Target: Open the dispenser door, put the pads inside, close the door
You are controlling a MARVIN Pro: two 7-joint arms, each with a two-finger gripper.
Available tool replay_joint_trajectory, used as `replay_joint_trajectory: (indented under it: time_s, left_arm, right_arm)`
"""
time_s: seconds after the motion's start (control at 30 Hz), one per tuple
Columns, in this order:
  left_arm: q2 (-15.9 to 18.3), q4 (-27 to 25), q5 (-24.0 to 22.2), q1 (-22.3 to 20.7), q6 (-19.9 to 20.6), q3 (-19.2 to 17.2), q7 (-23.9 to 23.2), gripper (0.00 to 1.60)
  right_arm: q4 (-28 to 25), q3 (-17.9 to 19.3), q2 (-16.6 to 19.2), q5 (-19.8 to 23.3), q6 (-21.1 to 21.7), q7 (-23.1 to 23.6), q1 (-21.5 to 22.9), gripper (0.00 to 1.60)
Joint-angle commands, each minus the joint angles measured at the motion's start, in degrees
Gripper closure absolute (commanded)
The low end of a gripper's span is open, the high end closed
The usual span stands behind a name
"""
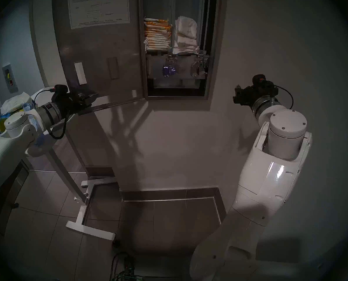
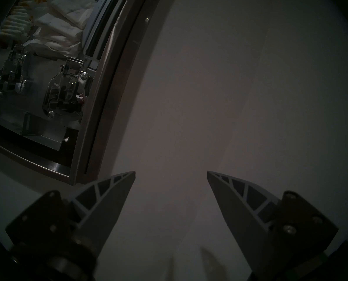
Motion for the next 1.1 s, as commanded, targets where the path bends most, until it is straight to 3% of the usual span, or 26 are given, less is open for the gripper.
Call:
replay_joint_trajectory:
  time_s: [0.0,0.53,0.57,0.6,0.63,1.07]
  left_arm:
    - [-1.0,-5.9,-2.0,-1.4,-1.2,0.6,-6.0,1.6]
    - [0.4,-7.4,-1.9,0.9,-1.4,1.3,-7.9,1.6]
    - [0.3,-5.4,-2.0,0.9,-1.5,1.5,-6.1,1.6]
    - [0.7,-7.6,-2.0,1.6,-1.3,1.5,-8.1,1.6]
    - [0.7,-5.6,-2.1,1.7,-1.3,1.7,-6.3,1.6]
    - [3.6,-9.1,-1.8,4.8,-2.7,1.7,-8.0,1.6]
  right_arm:
    - [-1.4,-0.4,0.2,0.1,-0.3,-0.2,1.2,0.31]
    - [-1.4,-0.4,0.3,0.2,-0.3,-0.2,1.3,0.31]
    - [-1.4,-0.4,0.3,0.2,-0.3,-0.2,1.3,0.31]
    - [-1.4,-0.4,0.3,0.2,-0.3,-0.3,1.3,0.31]
    - [-1.4,-0.4,0.3,0.2,-0.3,-0.3,1.3,0.31]
    - [-1.6,-0.4,0.3,0.3,-0.3,-0.3,1.4,0.31]
